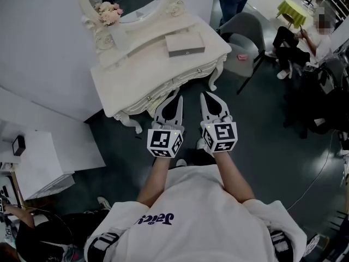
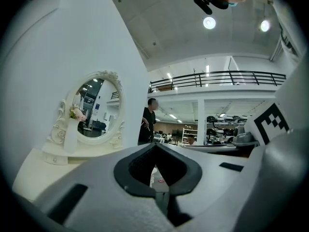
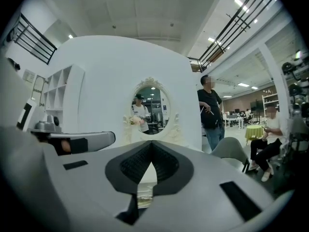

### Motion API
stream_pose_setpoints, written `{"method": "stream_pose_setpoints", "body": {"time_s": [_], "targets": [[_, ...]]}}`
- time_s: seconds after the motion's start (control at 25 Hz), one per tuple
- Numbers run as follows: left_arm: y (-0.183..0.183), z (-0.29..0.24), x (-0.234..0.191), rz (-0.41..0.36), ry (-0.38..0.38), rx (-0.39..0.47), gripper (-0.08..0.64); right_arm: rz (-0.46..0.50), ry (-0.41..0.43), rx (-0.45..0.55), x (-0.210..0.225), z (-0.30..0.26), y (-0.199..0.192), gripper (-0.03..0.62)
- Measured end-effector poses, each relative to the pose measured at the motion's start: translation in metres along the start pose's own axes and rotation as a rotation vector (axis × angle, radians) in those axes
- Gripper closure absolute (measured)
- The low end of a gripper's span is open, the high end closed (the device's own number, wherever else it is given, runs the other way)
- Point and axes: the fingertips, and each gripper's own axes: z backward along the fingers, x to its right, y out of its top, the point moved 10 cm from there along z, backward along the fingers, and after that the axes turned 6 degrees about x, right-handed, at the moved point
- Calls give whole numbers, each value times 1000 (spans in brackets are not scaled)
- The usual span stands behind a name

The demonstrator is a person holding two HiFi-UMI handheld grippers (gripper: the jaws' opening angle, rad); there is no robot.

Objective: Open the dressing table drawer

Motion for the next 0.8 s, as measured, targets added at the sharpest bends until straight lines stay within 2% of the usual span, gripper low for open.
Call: {"method": "stream_pose_setpoints", "body": {"time_s": [0.28, 0.56, 0.8], "targets": [[-14, -73, -22, -12, 36, 31, 546, -45, 84, 1, 45, -68, -7, 583], [-23, -179, -40, -80, 78, 46, 546, -31, 140, 46, 119, -153, 7, 583], [-54, -224, -45, -76, 106, 39, 546, -46, 127, -47, 166, -195, -23, 583]]}}
